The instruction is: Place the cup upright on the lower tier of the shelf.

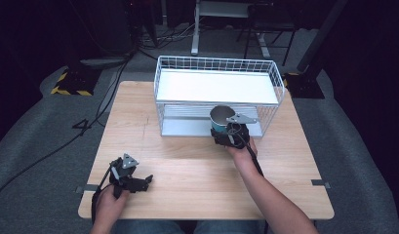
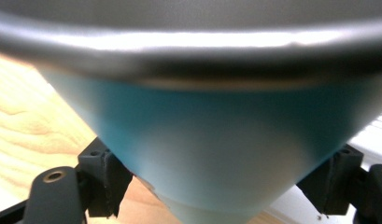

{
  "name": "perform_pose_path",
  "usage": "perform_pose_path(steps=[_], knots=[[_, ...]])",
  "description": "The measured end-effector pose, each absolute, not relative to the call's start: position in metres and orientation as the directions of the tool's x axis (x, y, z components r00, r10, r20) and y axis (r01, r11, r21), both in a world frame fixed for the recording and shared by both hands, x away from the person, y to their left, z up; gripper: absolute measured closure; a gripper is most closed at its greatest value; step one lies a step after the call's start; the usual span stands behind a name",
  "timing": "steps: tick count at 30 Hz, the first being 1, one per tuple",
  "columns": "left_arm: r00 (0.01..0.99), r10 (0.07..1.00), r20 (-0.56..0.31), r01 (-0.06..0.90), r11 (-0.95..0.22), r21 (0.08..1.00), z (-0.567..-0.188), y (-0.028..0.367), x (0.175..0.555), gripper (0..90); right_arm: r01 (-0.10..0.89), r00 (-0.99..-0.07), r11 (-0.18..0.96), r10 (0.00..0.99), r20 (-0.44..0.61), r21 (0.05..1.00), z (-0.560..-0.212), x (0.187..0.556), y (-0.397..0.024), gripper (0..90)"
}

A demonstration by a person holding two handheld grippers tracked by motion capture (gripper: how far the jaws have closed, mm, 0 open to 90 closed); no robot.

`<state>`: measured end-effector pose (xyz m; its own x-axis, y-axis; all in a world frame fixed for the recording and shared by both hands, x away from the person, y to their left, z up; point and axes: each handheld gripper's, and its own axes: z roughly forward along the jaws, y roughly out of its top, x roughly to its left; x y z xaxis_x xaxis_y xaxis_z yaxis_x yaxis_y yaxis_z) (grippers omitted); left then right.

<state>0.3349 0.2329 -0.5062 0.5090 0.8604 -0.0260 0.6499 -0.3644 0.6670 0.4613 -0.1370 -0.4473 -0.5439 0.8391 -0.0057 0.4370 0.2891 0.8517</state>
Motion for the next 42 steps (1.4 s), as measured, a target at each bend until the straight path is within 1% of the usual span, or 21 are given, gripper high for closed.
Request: perform_pose_path(steps=[17, 24, 28, 37, 42], knots=[[0.512, 0.859, -0.024, 0.648, -0.368, 0.666, -0.506, 0.233, 0.335, 0.0, 0.444, -0.476, 0.24, 0.879, 0.0, 0.863, -0.465, 0.497, -0.126, 22.6], [0.511, 0.859, -0.025, 0.649, -0.367, 0.666, -0.506, 0.233, 0.335, 0.0, 0.447, -0.464, 0.233, 0.886, 0.001, 0.864, -0.471, 0.509, -0.121, 22.6], [0.508, 0.861, -0.023, 0.651, -0.366, 0.665, -0.506, 0.232, 0.334, 0.0, 0.426, -0.462, 0.239, 0.887, -0.017, 0.872, -0.473, 0.517, -0.116, 22.6], [0.504, 0.863, -0.026, 0.653, -0.361, 0.665, -0.506, 0.232, 0.332, 0.0, 0.438, -0.447, 0.205, 0.895, 0.014, 0.875, -0.478, 0.527, -0.111, 22.5], [0.503, 0.864, -0.026, 0.654, -0.361, 0.665, -0.506, 0.231, 0.331, 0.0, 0.442, -0.452, 0.206, 0.892, 0.018, 0.873, -0.479, 0.529, -0.109, 22.4]])
